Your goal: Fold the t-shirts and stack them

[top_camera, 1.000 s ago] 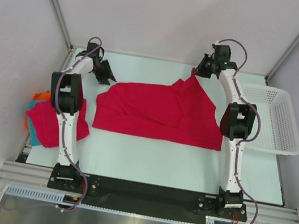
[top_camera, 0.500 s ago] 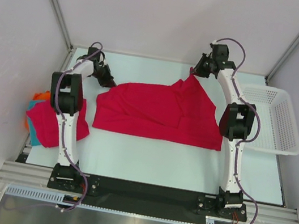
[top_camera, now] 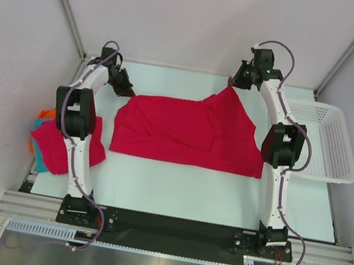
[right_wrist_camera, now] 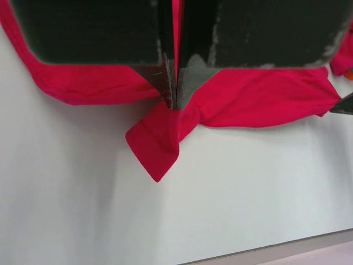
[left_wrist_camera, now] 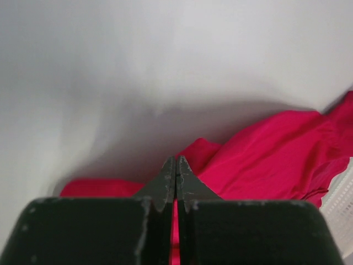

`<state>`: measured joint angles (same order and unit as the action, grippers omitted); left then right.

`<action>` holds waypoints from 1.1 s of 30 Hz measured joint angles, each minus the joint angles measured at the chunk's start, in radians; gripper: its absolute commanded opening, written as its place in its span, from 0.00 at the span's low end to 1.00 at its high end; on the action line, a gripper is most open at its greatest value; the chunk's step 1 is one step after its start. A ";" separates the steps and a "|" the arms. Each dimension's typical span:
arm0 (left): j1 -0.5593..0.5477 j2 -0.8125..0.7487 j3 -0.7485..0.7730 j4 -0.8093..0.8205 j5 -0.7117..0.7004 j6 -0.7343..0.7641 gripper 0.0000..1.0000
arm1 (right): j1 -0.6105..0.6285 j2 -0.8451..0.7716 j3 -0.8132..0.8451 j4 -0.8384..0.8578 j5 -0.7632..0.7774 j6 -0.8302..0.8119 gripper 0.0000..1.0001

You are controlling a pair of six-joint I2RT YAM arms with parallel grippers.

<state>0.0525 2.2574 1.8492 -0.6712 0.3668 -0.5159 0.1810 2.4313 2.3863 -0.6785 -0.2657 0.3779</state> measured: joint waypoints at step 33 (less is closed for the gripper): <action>0.024 -0.109 0.022 -0.107 -0.075 0.057 0.00 | -0.048 -0.245 -0.336 0.008 0.040 -0.051 0.00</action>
<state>0.0769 2.1483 1.8709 -0.7784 0.2920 -0.4591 0.1326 2.1860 2.0506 -0.6704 -0.2253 0.3267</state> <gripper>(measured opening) 0.005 0.009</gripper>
